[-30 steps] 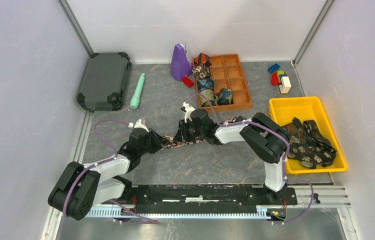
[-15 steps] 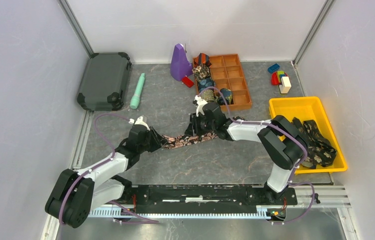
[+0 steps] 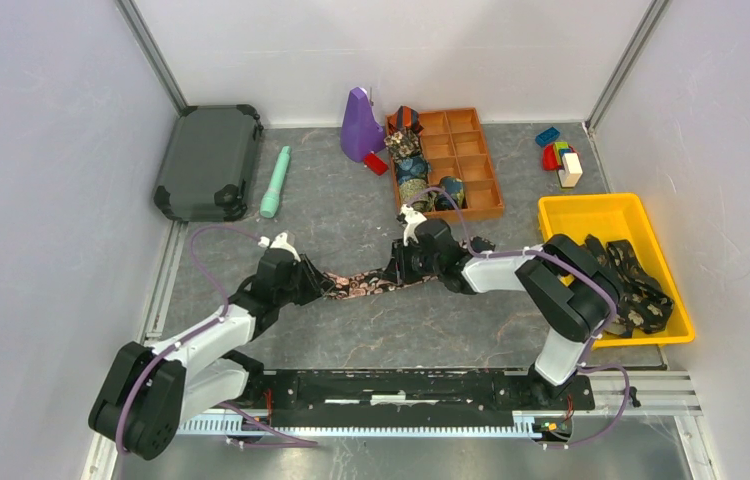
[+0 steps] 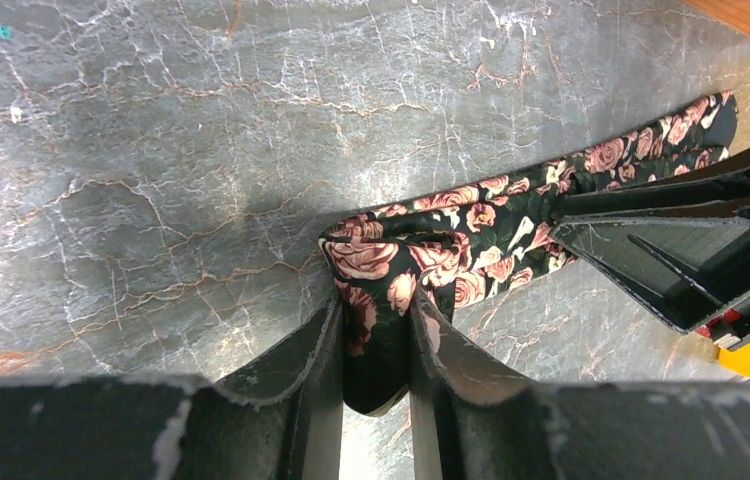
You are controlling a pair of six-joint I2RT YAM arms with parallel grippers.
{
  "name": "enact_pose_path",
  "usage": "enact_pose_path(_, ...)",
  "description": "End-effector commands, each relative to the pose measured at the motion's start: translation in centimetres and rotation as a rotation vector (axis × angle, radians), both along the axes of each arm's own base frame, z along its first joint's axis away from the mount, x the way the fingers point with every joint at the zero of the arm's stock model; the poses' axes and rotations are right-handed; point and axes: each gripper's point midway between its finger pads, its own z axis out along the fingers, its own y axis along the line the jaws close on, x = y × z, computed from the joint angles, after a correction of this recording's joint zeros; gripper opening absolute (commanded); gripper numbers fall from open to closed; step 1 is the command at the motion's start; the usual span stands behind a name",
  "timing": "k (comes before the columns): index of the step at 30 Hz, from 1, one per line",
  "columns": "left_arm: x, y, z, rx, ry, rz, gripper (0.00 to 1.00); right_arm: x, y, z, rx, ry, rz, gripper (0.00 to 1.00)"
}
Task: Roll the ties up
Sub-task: Roll the tie at the center of the board.
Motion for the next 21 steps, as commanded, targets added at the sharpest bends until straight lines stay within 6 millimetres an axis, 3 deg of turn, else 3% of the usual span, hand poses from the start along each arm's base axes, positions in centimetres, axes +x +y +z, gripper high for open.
enact_pose_path(1, 0.9, 0.2, 1.5, 0.044, -0.058, -0.031, 0.23, -1.8, -1.6, -2.0, -0.077, 0.049, -0.036, 0.29)
enact_pose_path(5, 1.1, 0.5, 1.7, 0.073, -0.061, -0.032, 0.23, -1.6, -0.8, -1.1, -0.059, 0.038, -0.029, 0.29)
enact_pose_path(13, 1.1, 1.6, 1.7, 0.169, -0.037, -0.032, 0.22, 0.0, 2.8, 3.1, -0.031, -0.05, 0.036, 0.38)
enact_pose_path(17, 1.3, 2.1, 2.0, 0.214, -0.032, -0.019, 0.22, -0.6, 5.6, 5.3, 0.044, -0.074, 0.107, 0.39)
enact_pose_path(21, 1.5, 2.2, 2.3, 0.251, -0.03, -0.02, 0.22, -1.4, 8.0, 6.1, 0.112, -0.06, 0.162, 0.39)
